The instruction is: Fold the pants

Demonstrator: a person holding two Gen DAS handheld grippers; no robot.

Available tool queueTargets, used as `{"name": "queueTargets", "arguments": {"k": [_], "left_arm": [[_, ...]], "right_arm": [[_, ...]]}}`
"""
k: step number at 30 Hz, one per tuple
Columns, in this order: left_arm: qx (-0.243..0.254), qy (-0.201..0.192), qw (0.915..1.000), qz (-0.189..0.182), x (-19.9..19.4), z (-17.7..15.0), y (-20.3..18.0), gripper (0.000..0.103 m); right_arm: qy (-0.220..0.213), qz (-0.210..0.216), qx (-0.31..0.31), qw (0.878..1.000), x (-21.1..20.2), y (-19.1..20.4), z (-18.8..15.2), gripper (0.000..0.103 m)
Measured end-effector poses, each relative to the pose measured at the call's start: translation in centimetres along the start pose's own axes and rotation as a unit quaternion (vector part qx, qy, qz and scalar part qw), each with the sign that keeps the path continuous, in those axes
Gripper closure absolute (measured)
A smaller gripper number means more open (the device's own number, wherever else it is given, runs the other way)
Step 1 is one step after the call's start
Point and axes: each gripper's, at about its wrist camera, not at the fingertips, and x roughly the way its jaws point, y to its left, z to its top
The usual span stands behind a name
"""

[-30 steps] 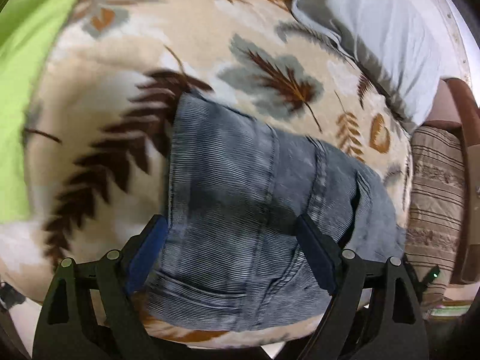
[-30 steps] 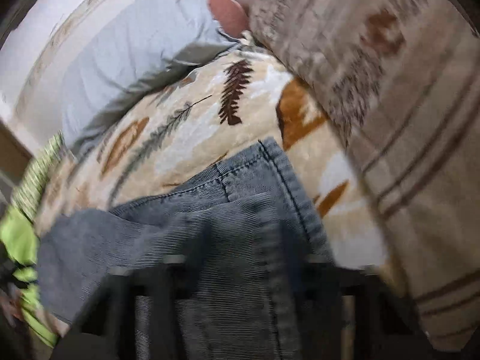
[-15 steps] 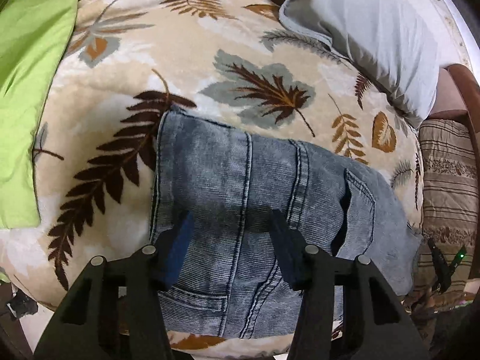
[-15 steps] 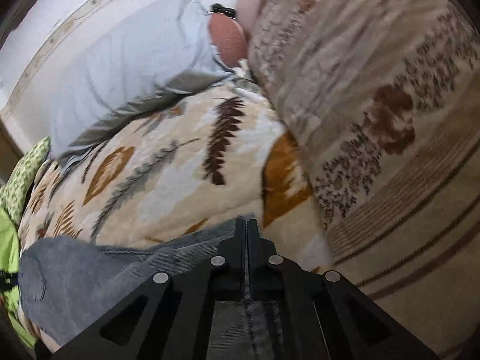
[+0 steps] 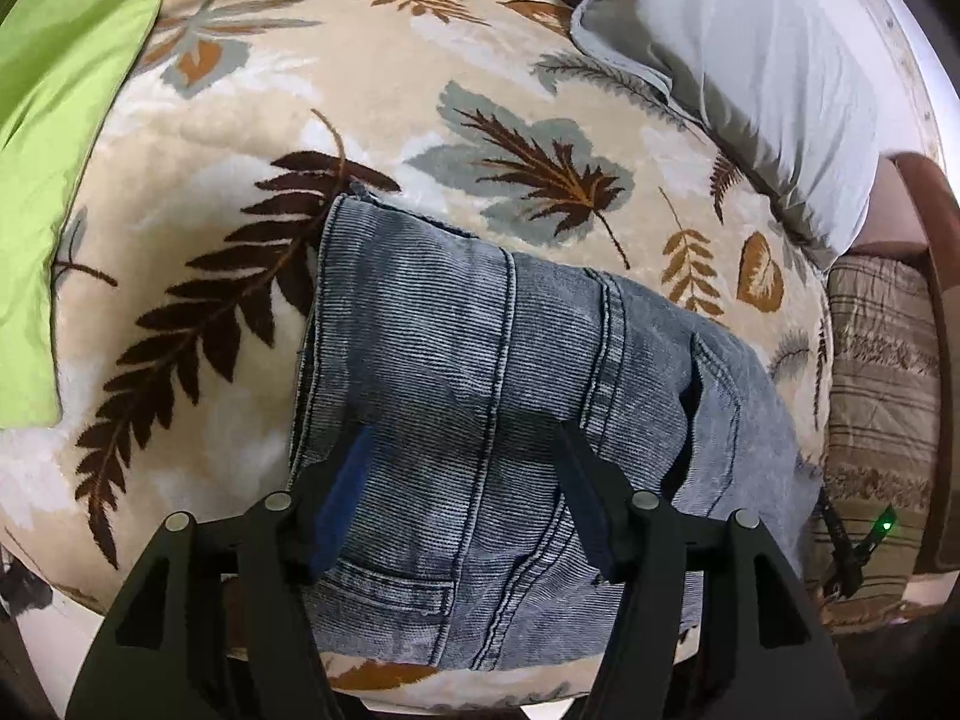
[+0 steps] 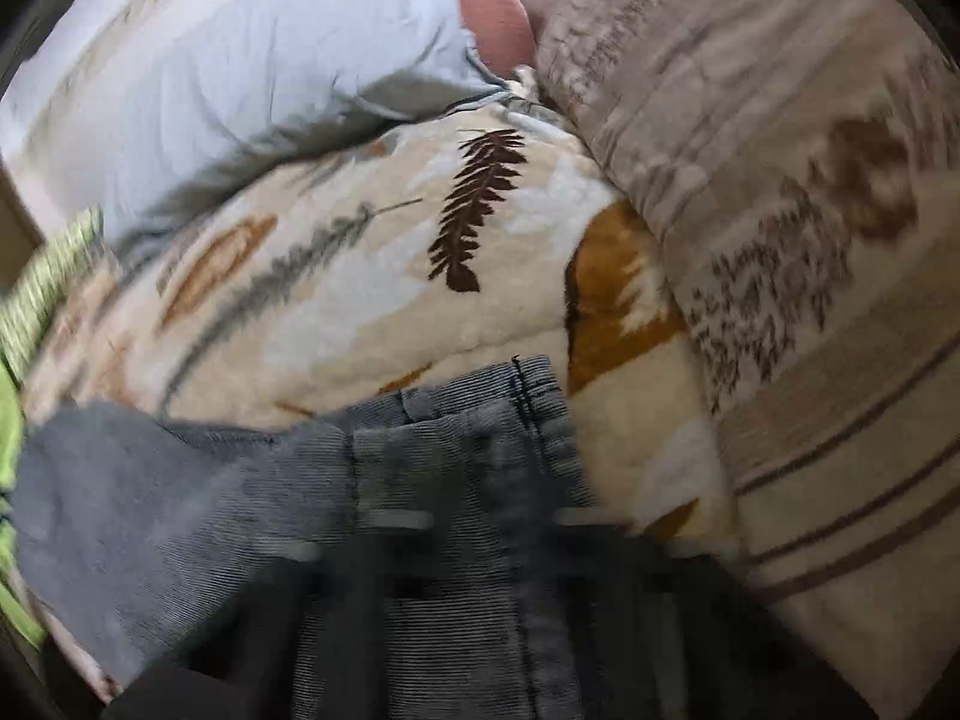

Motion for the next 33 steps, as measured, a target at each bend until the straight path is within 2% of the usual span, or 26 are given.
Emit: {"name": "queueTargets", "arguments": {"k": [4, 7, 11, 13, 15, 17, 19, 21, 23, 25, 27, 31, 33], "left_arm": [[0.001, -0.025, 0.9996, -0.013, -1.3, 0.2, -0.5, 0.039], [0.013, -0.036, 0.9993, 0.005, -1.3, 0.4, -1.3, 0.034], [0.019, -0.011, 0.9992, 0.033, 0.9, 0.2, -1.5, 0.034], [0.011, -0.006, 0.9994, 0.032, 1.3, 0.0, -1.1, 0.034], [0.012, -0.01, 0.9995, 0.027, 1.0, -0.1, -0.9, 0.034], [0.012, -0.009, 0.9996, 0.025, 0.9, 0.0, -0.8, 0.034], [0.008, -0.008, 0.9997, 0.022, 0.7, 0.0, -0.6, 0.034], [0.006, -0.008, 0.9998, 0.019, 0.7, -0.1, -0.4, 0.034], [0.006, -0.005, 0.9998, 0.018, 0.7, -0.2, -0.4, 0.034], [0.006, -0.002, 0.9998, 0.017, 0.7, -0.4, -0.3, 0.034], [0.009, -0.002, 0.9998, 0.016, 0.5, -0.6, -0.2, 0.034], [0.011, -0.001, 0.9999, 0.012, 0.3, -1.0, 0.1, 0.034], [0.014, -0.001, 0.9998, 0.011, 0.2, -1.2, 0.2, 0.034]], "right_arm": [[-0.033, 0.002, -0.007, 0.999, -2.1, 0.0, 1.4, 0.1], [-0.035, -0.008, -0.005, 0.999, -2.2, -0.5, 2.4, 0.1], [-0.016, -0.028, 0.024, 0.999, -0.4, -2.3, 2.2, 0.103], [-0.007, -0.034, 0.044, 0.998, 0.1, -3.2, 1.6, 0.103], [-0.019, -0.01, 0.07, 0.997, -0.7, -4.0, 1.2, 0.096], [-0.025, 0.051, 0.09, 0.994, -1.6, -4.2, 1.1, 0.093], [-0.025, 0.087, 0.077, 0.993, -2.2, -3.0, 1.1, 0.065], [-0.021, 0.122, 0.061, 0.991, -2.4, -1.1, 1.2, 0.056], [-0.012, 0.16, 0.035, 0.986, -2.4, 1.9, 1.2, 0.055], [-0.005, 0.176, 0.021, 0.984, -2.2, 4.1, 1.1, 0.053], [0.021, 0.198, -0.003, 0.98, -1.2, 7.0, 1.1, 0.05], [0.062, 0.2, -0.081, 0.975, 0.9, 12.8, 0.3, 0.05], [0.068, 0.182, -0.113, 0.974, 1.9, 15.0, 0.2, 0.05]]}}
